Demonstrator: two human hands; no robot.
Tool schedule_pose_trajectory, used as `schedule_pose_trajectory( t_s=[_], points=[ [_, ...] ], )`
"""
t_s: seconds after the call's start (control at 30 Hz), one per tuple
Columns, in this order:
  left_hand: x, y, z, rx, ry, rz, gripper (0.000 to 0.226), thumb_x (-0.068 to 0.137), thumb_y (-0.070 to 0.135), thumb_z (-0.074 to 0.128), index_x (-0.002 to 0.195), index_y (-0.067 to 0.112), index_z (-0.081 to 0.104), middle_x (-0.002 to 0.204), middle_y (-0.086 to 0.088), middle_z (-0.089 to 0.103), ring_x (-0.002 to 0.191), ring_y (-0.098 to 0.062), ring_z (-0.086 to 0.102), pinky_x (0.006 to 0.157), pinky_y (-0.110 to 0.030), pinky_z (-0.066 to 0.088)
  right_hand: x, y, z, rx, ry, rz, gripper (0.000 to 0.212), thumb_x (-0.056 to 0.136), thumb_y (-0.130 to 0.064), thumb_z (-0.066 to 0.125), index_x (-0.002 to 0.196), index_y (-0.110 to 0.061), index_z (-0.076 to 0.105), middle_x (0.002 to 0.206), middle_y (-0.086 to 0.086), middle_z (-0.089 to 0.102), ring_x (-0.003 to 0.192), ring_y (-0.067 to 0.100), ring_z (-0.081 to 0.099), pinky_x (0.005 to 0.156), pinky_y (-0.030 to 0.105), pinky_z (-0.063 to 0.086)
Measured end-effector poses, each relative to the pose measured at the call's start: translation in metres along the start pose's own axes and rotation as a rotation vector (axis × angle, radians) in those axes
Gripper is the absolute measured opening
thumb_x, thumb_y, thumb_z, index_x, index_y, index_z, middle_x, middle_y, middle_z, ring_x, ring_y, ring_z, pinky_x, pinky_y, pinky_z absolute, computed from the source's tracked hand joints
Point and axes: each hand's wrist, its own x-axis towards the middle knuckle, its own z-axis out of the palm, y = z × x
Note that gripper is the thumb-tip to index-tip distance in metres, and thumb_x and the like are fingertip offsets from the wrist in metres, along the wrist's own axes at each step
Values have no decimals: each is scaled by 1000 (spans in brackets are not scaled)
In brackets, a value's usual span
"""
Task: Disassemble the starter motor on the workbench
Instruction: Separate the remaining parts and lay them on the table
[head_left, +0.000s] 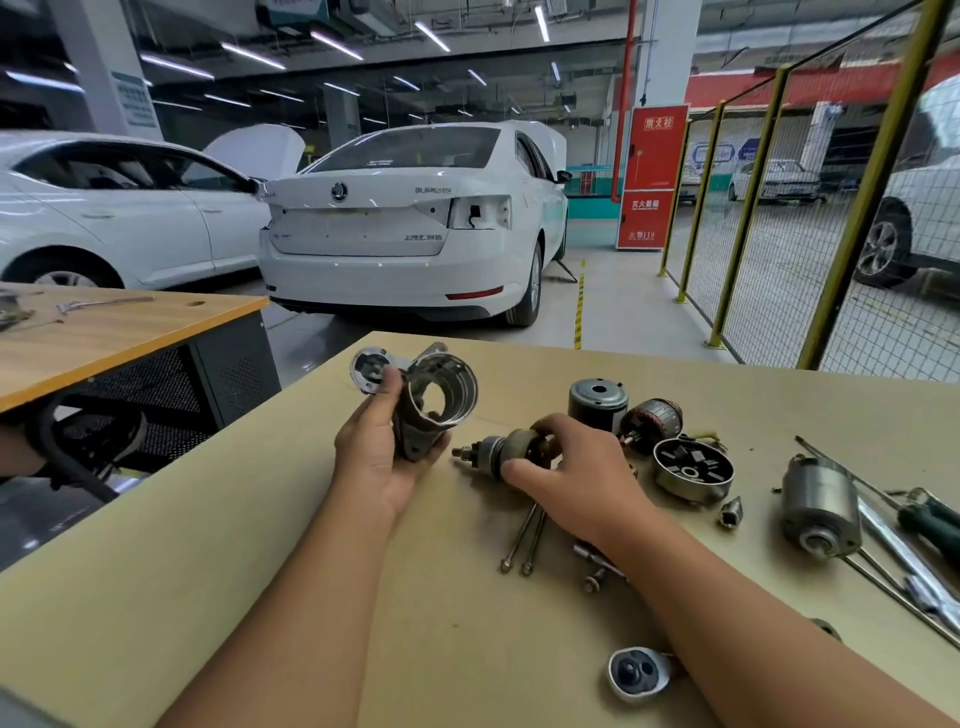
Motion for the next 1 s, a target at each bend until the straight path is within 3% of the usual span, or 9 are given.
schedule_pose_trajectory(
  t_s=[0.2, 0.3, 0.4, 0.53, 0.6, 0.7, 0.77, 0.83, 1.0],
  points=[
    [-8, -3, 8, -119, -94, -73, 68, 63, 71, 72, 112, 25, 73, 114, -23, 71, 82, -35, 79, 70, -47, 63, -1, 2, 1, -19, 28, -37, 65, 68, -63, 60, 126, -33, 58, 111, -11, 60, 102, 8, 56, 86, 35, 51],
    [-12, -2, 10, -18, -123, -6, 71, 67, 73, 66, 117, 23, 71, 115, -22, 74, 91, -34, 79, 70, -45, 63, 1, 0, 0, 28, 238, -132, 51, 79, -55, 58, 124, -31, 60, 112, -15, 59, 104, 4, 54, 86, 29, 45],
    [-16, -6, 13, 218, -200, 249, 68, 73, 70, 68, 116, 18, 74, 107, -9, 79, 101, -32, 75, 71, -38, 63, -1, -3, -1, 146, 340, -299, 28, 87, -38, 65, 110, -23, 69, 99, -16, 65, 85, -3, 56, 76, 22, 43],
    [-25, -18, 21, 513, -379, 556, 84, 73, 78, 74, 126, 12, 71, 114, -14, 76, 112, -32, 72, 95, -47, 60, -9, -18, 2, 557, 113, -202, 12, 85, -22, 68, 96, -22, 73, 70, -10, 68, 57, 8, 60, 52, 24, 47],
    [-28, -23, 25, 595, -375, 624, 91, 73, 82, 72, 131, 12, 69, 123, -20, 68, 121, -34, 67, 106, -56, 53, -6, -24, -2, 920, -89, -18, 21, 79, -15, 64, 99, -15, 66, 54, 0, 58, 40, 19, 52, 39, 21, 34],
    [-31, -27, 28, 630, -345, 677, 100, 71, 84, 72, 140, 11, 64, 128, -16, 62, 127, -30, 62, 111, -57, 48, -3, -26, -14, 1381, -412, 169, 30, 83, -22, 65, 111, -14, 58, 63, 0, 59, 40, 12, 51, 38, 15, 21],
    [-32, -27, 29, 628, -352, 694, 100, 70, 83, 73, 140, 12, 64, 131, -15, 62, 130, -30, 61, 112, -58, 47, -2, -24, -19, 1532, -532, 148, 22, 90, -29, 60, 104, -14, 70, 63, -5, 59, 41, 5, 48, 37, 16, 15],
    [-34, -26, 30, 618, -362, 711, 97, 69, 83, 74, 139, 17, 65, 132, -16, 62, 131, -30, 60, 112, -57, 47, -3, -24, -18, 1619, -564, 143, 13, 92, -23, 62, 91, -14, 71, 51, -6, 51, 38, 1, 47, 33, 15, 20],
    [-43, -25, 34, 626, -325, 775, 73, 68, 78, 78, 129, 43, 62, 134, -13, 58, 127, -18, 61, 110, -33, 50, -3, -24, -15, 1677, -496, 234, 7, 89, -17, 61, 95, -16, 58, 53, -7, 58, 32, 1, 40, 32, 13, 22]
  ],
)
